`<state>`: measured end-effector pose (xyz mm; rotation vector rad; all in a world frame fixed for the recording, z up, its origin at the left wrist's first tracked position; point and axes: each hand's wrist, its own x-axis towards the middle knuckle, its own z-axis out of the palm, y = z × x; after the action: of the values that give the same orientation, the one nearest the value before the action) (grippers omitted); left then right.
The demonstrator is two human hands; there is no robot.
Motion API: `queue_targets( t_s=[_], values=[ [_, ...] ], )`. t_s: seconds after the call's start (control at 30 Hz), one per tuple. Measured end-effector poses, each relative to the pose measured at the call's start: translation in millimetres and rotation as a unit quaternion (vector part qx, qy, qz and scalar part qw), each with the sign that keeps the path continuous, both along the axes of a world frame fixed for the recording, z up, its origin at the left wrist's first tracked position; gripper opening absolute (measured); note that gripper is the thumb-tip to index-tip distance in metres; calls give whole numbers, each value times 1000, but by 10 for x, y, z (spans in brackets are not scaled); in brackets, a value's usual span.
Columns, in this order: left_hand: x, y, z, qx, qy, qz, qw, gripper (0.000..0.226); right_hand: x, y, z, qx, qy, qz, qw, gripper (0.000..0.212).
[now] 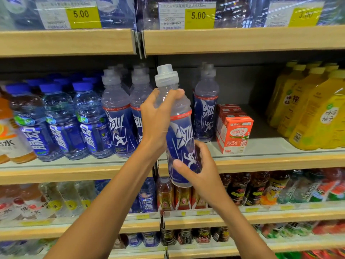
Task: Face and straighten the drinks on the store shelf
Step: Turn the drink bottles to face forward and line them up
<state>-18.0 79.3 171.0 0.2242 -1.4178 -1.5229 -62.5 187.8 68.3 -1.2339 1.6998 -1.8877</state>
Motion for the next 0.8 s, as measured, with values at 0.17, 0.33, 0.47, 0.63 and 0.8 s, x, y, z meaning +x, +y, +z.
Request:
queue_targets(
  t_s=[0.17,0.33,0.47,0.63,0.8],
  values=[
    [0,-176,55,73,-47,-227,970,28,-153,88,100,34,-66,155,985,59],
    [-68,-209,-38,43,-59,-354,933,36,-52,23,99,28,-43,72,996,52],
    [-129,-204,-140,16,-96,-351,931,42,-46,-9,4,18,-14,3,1000,46],
    [-117,-311,-278,-21,-132,-248,959,30,-296,-2,-13,3,27,-59,998,42],
    [33,-421,-801,-265,-230,-33,936,16,-597,-72,20,-13,19,-119,993,41]
  ],
)
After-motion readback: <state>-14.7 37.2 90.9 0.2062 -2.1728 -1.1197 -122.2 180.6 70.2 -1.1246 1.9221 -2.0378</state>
